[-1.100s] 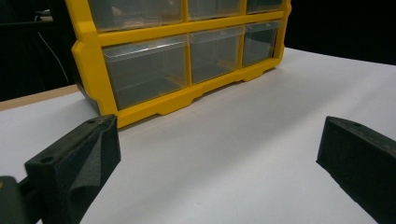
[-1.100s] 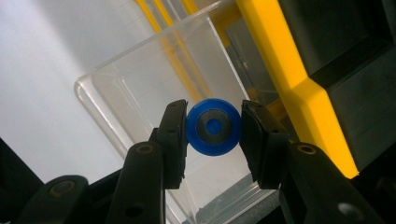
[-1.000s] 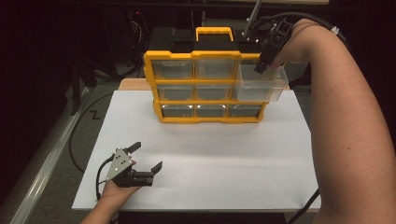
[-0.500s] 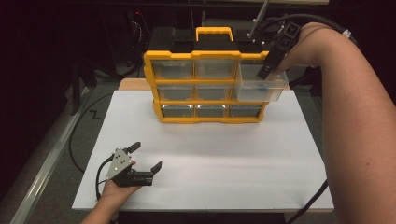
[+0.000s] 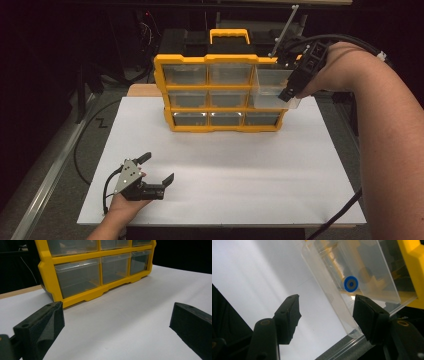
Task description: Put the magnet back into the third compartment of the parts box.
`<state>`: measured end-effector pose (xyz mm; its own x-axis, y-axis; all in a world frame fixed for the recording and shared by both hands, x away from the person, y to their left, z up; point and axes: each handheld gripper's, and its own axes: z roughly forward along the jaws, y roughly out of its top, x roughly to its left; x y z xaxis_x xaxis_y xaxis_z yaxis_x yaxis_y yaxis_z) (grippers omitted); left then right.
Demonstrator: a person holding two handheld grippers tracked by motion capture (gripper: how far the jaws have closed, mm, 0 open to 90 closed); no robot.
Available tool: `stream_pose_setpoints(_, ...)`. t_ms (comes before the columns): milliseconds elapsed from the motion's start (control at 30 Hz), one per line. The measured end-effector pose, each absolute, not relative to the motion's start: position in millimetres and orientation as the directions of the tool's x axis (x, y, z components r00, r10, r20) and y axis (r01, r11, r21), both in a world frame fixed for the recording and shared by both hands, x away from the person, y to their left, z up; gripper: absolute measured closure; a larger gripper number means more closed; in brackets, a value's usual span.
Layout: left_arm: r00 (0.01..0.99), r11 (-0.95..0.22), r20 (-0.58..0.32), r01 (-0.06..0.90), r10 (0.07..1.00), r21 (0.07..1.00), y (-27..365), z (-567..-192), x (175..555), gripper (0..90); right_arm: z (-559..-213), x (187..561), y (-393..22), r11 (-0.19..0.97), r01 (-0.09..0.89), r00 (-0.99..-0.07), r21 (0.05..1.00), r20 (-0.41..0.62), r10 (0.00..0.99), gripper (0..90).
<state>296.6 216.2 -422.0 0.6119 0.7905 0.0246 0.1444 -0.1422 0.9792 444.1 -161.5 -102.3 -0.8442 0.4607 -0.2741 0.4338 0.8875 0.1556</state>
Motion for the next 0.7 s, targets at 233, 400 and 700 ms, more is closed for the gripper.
stream_pose_setpoints(233,0.611,-0.146,0.028,0.144,0.791,0.979,216.2,-422.5,297.3,0.2,-102.9,434.7,-162.9,0.891,0.425,-0.848,0.158,-0.277,0.453,40.2)
stream_pose_setpoints(400,0.613,-0.145,0.028,0.143,0.79,0.979,215.9,-422.2,296.9,0.2,-103.0,428.0,-165.5,0.893,0.422,-0.848,0.16,-0.278,0.451,39.2)
stream_pose_setpoints(700,0.616,-0.143,0.025,0.143,0.787,0.979,215.7,-422.3,297.0,0.2,-108.5,418.7,-172.2,0.892,0.425,-0.851,0.154,-0.266,0.452,39.1)
